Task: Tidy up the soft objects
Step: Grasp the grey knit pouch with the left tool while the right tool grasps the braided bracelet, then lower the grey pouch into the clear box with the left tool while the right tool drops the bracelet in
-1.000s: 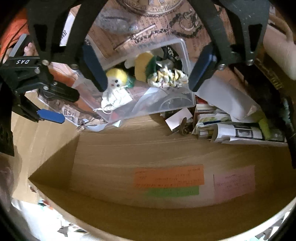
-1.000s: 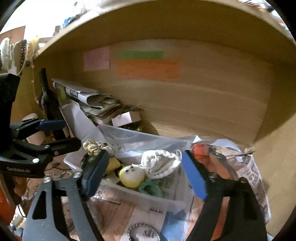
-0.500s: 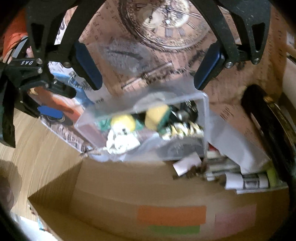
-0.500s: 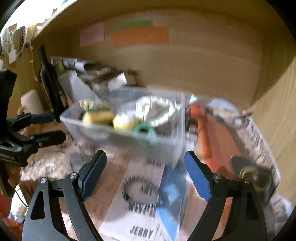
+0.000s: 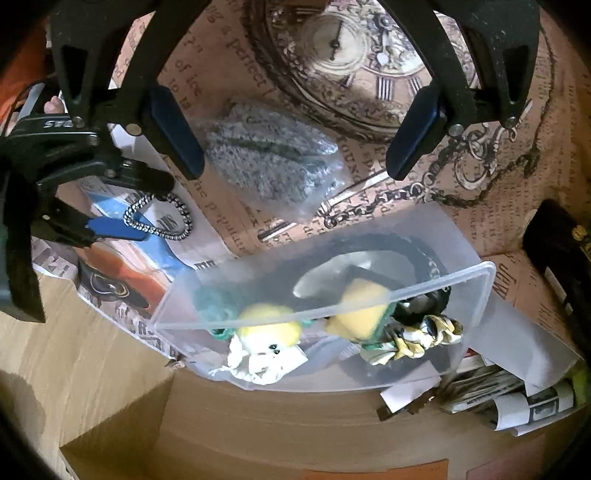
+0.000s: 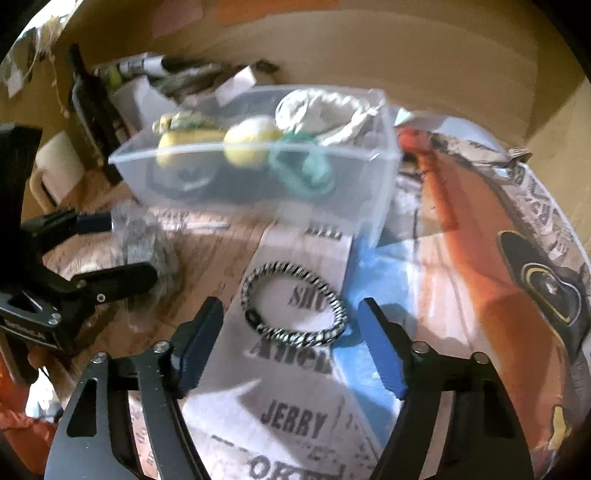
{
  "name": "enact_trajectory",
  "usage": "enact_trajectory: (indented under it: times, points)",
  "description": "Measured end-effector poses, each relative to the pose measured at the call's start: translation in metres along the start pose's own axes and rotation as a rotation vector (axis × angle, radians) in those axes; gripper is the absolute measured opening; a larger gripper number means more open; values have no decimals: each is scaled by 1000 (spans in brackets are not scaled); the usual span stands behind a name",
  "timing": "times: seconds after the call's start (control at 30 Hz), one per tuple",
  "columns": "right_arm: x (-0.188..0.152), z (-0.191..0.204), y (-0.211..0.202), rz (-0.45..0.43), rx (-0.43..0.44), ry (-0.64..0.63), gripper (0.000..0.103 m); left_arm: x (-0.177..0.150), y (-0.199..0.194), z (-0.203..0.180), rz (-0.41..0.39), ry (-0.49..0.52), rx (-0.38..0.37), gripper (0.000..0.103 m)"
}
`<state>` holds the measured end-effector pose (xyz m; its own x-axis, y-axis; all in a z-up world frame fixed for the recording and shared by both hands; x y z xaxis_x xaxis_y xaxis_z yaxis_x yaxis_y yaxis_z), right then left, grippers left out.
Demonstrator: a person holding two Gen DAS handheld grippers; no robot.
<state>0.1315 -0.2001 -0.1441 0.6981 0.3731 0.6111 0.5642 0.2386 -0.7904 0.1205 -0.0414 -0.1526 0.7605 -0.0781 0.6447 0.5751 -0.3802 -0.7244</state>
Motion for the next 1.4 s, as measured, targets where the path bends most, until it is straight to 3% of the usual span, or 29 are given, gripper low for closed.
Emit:
enact_trajectory:
  times: [0.1,0.2,0.27,0.43,0.5,1.03,1.4]
  points:
    - [0,1,0,-15,-5,-7,52,0,0,-1,6,2,-28,84]
    - [1,-4,1,-19,-8,13,32,-1,2,1,16,-7,-60,67]
    - [1,-8,0,-21,1,29,16,-1,1,2,13,-13,-75,63]
    - [2,-15,-10,-61,10,65,14,1,-5,2,-12,-20,-87,42]
    - [3,-15,-17,-81,6,66,14,3,-11,3,-25,-17,-84,39]
    - [47,-3,-72,-317,30,81,14,39,-86,5,-251,0,-43,37]
    - [87,2,-80,-425,48,81,15,64,-83,44,-285,-59,32,37]
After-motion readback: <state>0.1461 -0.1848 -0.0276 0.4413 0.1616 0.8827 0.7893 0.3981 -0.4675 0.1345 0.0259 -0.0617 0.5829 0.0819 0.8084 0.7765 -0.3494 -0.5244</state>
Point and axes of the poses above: each gripper's, at about its wrist camera, not at the fingertips, and y roughly the way its jaws point, z to its left, x to its top, the point moved 1 cm from there along y, roughly the way its jaws point, and after that the axes turned 11 degrees about -x, right-handed, at the moved point
